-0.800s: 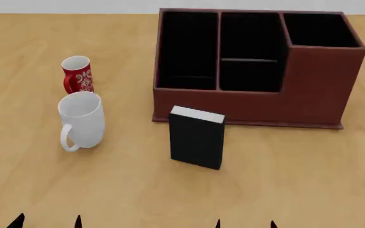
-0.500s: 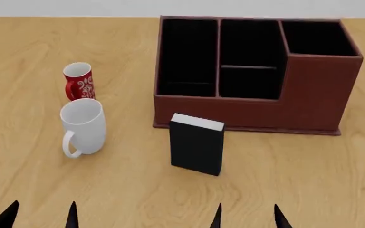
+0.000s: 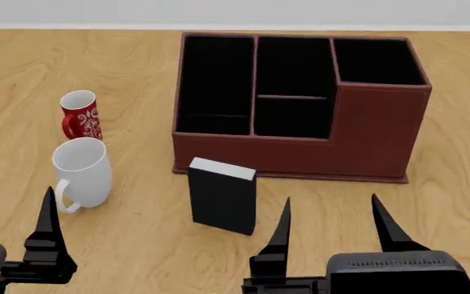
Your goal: Pick up the book and place it in the right compartment of the caddy.
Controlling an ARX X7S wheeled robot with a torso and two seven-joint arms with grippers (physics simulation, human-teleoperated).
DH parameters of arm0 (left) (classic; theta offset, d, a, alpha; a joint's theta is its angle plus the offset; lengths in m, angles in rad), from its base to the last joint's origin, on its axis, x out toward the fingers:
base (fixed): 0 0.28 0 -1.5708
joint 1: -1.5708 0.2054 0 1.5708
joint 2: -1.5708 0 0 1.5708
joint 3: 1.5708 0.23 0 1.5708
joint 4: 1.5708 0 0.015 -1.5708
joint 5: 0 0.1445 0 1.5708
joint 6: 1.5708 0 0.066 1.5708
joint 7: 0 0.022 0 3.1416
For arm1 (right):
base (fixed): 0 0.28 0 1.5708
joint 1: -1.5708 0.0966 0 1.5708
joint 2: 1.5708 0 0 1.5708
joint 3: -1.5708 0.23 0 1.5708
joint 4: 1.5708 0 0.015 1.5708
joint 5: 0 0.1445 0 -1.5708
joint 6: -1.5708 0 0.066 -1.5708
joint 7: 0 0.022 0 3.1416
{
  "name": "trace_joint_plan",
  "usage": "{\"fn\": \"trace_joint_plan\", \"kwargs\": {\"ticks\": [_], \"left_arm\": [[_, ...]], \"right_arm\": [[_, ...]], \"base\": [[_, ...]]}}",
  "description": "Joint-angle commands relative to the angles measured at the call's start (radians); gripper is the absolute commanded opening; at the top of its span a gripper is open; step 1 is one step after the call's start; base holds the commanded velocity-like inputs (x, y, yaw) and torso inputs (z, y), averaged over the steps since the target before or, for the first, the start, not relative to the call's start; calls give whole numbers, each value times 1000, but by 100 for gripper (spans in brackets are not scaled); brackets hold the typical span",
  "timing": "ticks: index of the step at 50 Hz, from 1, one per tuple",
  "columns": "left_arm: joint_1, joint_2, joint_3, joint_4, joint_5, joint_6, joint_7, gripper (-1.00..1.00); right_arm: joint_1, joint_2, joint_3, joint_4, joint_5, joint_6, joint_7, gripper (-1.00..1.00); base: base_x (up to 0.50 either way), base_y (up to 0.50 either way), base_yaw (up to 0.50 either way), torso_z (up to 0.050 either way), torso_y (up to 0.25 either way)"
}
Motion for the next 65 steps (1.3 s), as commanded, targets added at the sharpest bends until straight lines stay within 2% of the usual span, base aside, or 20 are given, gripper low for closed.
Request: {"fn": "trace_joint_plan", "kwargs": {"ticks": [1,23,65], "left_arm": [[-9,-25,-1,34,-17,-15,-14,100],[25,-60,8,18,-7,38,-34,100],[29,-88,10,43,-58,39,-51,100]], "right_arm": [[-19,24,13,-44,28,7,-1,100],[-34,45,21,-64,73,20,5,100],[-22,75,-26,-37,74,4,33,100]], "base": [[0,-500,0,50,0],[55,-479,0,49,0],[412,-318,0,0,0]]}}
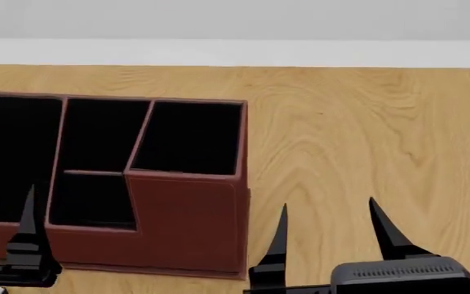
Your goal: Pick up the book and place it in the right compartment of the caddy.
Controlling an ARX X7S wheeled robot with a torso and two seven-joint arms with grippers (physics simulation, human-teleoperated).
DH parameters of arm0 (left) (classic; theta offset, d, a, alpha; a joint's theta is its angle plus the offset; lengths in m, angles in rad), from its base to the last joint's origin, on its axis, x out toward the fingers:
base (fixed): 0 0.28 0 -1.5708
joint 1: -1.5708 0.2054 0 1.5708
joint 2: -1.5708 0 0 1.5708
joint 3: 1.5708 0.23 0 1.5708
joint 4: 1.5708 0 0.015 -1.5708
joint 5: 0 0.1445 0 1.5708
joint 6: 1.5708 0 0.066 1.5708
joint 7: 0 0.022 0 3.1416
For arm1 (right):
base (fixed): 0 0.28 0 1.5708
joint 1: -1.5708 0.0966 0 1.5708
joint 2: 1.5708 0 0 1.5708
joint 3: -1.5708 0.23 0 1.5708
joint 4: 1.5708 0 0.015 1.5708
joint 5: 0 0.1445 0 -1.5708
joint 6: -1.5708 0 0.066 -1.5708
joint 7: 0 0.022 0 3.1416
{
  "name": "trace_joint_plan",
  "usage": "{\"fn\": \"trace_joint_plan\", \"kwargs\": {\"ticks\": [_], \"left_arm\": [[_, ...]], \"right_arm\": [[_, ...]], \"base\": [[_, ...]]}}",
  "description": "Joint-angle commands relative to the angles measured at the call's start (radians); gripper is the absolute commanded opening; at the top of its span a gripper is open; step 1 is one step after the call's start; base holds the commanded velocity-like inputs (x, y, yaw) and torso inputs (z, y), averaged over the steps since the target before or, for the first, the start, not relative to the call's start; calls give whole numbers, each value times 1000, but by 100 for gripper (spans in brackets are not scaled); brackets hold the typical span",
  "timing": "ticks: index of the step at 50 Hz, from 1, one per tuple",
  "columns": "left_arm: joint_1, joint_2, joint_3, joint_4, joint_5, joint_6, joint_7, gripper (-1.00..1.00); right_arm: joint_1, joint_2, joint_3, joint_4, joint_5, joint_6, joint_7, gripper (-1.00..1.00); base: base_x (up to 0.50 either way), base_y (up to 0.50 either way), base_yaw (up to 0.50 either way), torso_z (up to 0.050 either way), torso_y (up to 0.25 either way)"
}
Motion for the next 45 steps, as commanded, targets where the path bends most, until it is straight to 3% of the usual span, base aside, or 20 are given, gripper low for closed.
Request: {"fn": "trace_joint_plan", "kwargs": {"ticks": [1,7,13,45], "left_arm": [[-1,-7,0,4,-10,0,-6,100],[-1,-8,-5,5,-36,-5,0,100],[0,-13,-1,9,-30,-4,-5,100],[-10,-18,-2,7,-10,-7,-59,100]], "right_arm": [[14,5,-24,8,-27,33,31,100],[18,-2,-2,18,29,14,7,100],[35,18,-67,31,-61,46,43,100],[33,35,-95,27,-32,21,41,100]], "base": [[434,-254,0,0,0],[417,-207,0,0,0],[-5,0,0,0,2],[0,0,500,0,0]]}}
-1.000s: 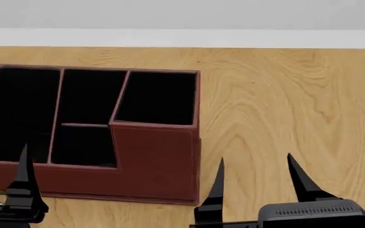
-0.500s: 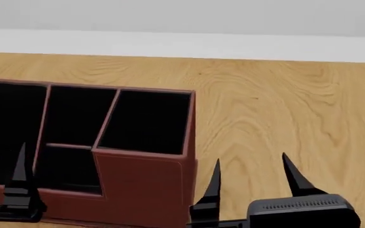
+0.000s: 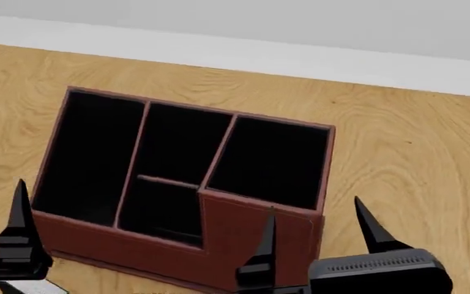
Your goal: Pick up the book and place it in the right compartment of the caddy.
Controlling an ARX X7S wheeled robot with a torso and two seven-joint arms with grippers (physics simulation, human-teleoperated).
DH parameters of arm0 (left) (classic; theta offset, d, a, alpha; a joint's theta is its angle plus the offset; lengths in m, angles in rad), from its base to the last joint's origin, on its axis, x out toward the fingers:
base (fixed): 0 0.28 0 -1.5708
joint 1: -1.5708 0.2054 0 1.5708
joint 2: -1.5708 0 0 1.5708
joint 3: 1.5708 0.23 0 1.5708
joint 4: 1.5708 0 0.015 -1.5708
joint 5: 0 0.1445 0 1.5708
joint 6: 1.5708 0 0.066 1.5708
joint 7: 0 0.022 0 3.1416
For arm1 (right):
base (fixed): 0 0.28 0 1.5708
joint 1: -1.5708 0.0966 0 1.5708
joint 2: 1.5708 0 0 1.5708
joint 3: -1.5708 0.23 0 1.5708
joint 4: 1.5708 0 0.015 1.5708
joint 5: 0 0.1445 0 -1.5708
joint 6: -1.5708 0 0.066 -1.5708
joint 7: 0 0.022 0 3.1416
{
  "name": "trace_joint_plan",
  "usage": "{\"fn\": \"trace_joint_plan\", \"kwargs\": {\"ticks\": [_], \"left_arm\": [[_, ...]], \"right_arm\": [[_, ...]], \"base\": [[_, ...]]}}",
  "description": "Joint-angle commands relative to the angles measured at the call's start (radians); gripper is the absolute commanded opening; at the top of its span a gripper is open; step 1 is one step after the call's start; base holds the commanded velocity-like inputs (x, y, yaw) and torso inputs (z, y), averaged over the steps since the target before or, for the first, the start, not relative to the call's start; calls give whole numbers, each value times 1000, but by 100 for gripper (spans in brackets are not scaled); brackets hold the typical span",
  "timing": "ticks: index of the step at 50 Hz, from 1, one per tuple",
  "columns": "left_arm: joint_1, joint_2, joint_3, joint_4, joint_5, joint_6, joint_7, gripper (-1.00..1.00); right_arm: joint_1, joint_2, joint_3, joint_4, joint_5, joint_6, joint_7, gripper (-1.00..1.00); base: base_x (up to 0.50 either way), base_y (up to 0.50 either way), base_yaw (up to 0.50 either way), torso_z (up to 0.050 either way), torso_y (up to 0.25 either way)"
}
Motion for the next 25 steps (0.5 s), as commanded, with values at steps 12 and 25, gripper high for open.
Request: {"fn": "trace_joint_plan", "kwargs": {"ticks": [12,25], "left_arm": [[-2,-7,12,-6,5,0,-18,100],[-2,-15,12,-1,0,2,-23,100]], "right_arm": [[3,16,-24,6,8,-13,4,100],[9,25,-45,8,3,-11,8,100]], "base": [[0,0,500,0,0],[0,0,500,0,0]]}}
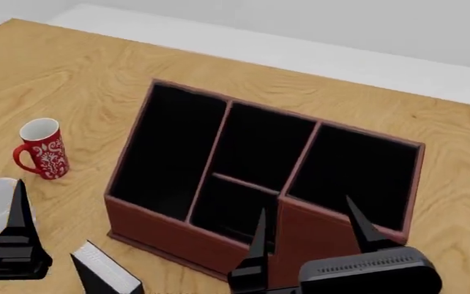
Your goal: Pick up the book and place it in the right compartment of the caddy.
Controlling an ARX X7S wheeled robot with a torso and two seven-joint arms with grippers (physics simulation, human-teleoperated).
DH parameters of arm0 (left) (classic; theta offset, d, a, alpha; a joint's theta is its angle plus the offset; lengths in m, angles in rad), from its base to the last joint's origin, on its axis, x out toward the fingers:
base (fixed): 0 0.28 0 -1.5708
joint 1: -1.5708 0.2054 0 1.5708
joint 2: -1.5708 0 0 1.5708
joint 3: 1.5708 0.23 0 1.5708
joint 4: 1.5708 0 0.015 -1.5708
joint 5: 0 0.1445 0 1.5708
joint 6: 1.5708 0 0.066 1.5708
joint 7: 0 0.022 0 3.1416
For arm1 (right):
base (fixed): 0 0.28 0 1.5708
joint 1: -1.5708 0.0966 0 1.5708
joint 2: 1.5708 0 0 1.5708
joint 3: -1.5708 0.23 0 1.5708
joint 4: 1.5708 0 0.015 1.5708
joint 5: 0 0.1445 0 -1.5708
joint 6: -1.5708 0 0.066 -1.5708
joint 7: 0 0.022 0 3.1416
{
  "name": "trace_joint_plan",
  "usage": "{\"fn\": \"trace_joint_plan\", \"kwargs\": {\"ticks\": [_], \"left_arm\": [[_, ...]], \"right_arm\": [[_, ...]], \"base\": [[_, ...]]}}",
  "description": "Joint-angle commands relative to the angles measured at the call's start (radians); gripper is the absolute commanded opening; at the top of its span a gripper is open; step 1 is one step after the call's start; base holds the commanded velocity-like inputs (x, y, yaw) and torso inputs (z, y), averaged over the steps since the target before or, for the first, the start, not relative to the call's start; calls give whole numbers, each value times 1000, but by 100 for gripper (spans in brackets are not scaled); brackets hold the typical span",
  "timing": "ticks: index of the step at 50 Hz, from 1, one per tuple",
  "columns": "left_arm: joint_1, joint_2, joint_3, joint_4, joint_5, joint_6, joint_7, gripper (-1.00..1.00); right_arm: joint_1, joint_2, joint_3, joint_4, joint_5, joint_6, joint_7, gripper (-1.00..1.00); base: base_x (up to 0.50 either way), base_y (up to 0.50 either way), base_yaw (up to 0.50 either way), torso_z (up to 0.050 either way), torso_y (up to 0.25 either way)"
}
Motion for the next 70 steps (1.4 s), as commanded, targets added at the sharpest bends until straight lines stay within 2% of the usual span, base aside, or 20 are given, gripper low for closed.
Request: {"fn": "trace_joint_plan", "kwargs": {"ticks": [1,21,22,23,25,29,43,45,49,52,60,70], "left_arm": [[0,-6,2,3,-3,0,-6,100],[2,-14,11,8,-7,1,-12,100],[3,-15,11,10,-8,-1,-13,100],[3,-16,12,11,-8,-1,-13,100],[4,-17,11,11,-9,0,-14,100],[3,-17,13,10,-9,2,-15,100],[4,-22,17,10,-15,7,-19,100],[4,-22,17,6,-16,11,-18,100],[4,-24,16,11,-19,7,-21,100],[3,-25,18,6,-18,11,-21,100],[5,-29,16,15,-22,8,-26,100],[4,-31,18,11,-25,12,-28,100]], "right_arm": [[4,7,-16,2,0,-1,3,100],[5,15,-26,-3,1,-9,18,100],[14,8,-21,-5,2,26,29,100],[7,3,0,-2,64,-6,-12,100],[10,8,-17,-6,20,7,18,100],[-2,20,-20,-1,70,-47,-37,100],[-4,28,-31,6,52,-62,-18,100],[13,20,-26,1,66,3,-6,100],[6,26,-34,11,38,-41,5,100],[18,29,-56,9,-6,2,36,100],[8,18,-31,12,14,-38,47,100],[9,27,-42,14,24,-45,38,100]], "base": [[0,0,500,0,0],[0,0,500,0,0],[0,0,500,0,0],[0,0,0,0,0],[0,0,0,0,0],[79,-149,0,0,0],[314,-382,0,0,0],[82,-21,0,0,0],[-7,0,0,0,0],[4,2,0,0,0],[0,0,438,0,0],[0,0,0,0,0]]}}
